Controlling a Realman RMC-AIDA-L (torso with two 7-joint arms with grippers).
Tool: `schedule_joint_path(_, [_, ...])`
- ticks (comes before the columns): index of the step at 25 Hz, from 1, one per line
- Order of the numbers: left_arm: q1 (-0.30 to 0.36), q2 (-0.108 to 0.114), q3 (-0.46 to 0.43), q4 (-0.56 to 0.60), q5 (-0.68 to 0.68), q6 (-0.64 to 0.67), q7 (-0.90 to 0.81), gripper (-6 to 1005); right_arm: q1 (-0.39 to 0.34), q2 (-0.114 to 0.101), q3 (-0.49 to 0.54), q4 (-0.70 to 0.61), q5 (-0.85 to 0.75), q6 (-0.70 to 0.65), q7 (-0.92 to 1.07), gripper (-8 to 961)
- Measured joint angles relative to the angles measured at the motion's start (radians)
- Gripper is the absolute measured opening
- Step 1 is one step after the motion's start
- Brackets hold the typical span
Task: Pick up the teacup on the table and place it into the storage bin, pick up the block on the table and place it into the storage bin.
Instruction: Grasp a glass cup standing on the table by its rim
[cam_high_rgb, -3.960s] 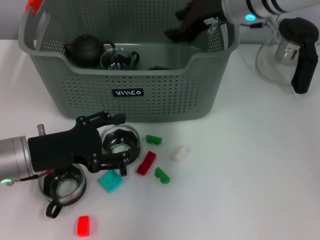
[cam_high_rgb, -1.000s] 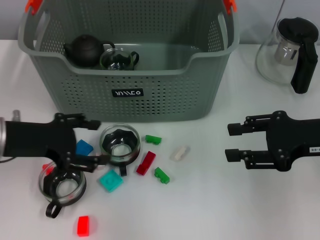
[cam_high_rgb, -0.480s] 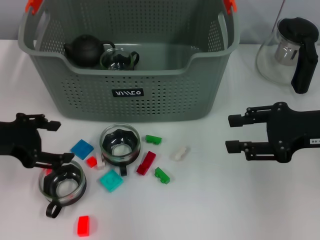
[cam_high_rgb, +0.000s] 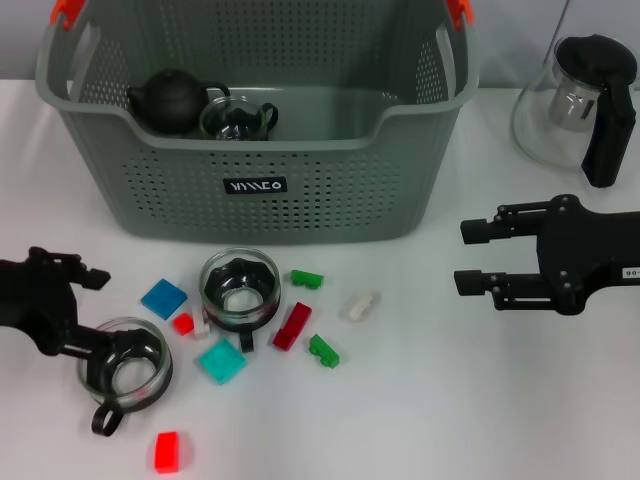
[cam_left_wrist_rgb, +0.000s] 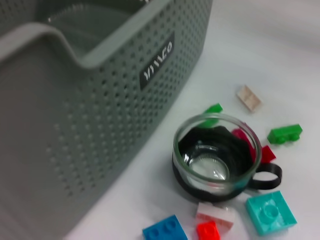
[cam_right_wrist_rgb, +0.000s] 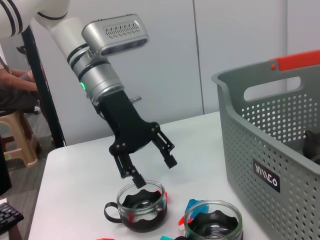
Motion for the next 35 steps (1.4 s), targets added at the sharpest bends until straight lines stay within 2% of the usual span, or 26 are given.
schedule_joint_path(19, [-0.008, -0.009, 0.026, -0.037, 0.075, -0.030, -0.017, 846, 0.008, -0.002, 0.011, 0.012, 0.000, 0.006, -0.001, 628])
schedule_joint_path(35, [-0.034, -0.009, 0.129, -0.058, 0.152, -0.075, -0.117, 843, 0.015, -0.002, 0.011, 0.012, 0.000, 0.021, -0.002, 628])
